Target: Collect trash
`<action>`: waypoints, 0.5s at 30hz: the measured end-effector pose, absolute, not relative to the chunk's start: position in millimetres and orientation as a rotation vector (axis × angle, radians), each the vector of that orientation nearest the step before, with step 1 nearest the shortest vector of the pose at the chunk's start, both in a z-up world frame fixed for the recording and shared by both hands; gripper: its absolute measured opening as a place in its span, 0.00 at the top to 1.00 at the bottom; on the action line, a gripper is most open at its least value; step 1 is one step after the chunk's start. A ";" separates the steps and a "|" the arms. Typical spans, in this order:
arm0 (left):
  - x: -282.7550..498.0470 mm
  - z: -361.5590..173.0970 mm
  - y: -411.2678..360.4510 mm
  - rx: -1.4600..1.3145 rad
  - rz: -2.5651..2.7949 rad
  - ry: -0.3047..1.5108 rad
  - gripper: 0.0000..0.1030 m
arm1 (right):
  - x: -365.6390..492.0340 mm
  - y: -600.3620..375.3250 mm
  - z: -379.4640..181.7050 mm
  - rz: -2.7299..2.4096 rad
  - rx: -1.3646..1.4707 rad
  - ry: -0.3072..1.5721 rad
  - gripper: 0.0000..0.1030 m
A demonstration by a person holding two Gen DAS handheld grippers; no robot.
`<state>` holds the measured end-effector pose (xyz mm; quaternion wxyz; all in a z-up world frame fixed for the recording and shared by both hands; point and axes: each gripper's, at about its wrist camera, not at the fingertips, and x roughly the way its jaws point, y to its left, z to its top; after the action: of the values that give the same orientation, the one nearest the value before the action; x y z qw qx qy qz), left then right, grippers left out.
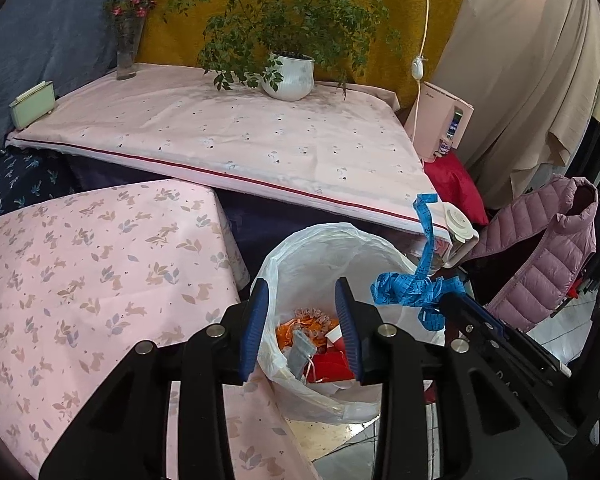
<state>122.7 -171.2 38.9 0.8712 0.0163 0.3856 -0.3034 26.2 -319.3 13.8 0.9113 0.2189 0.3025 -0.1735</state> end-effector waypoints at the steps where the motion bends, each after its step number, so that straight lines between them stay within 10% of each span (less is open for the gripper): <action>1: 123.2 38.3 -169.7 0.033 -0.630 0.808 0.68 | 26.7 -317.7 13.8 -0.355 0.449 0.624 0.88; 15: 120.1 35.4 -151.8 0.018 -0.579 0.802 0.51 | 31.6 -301.3 18.7 -0.347 0.383 0.643 0.83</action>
<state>120.1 -151.8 35.4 0.8801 0.0086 0.3847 -0.2780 31.6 -301.3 18.7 0.9162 0.1863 0.3123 -0.1685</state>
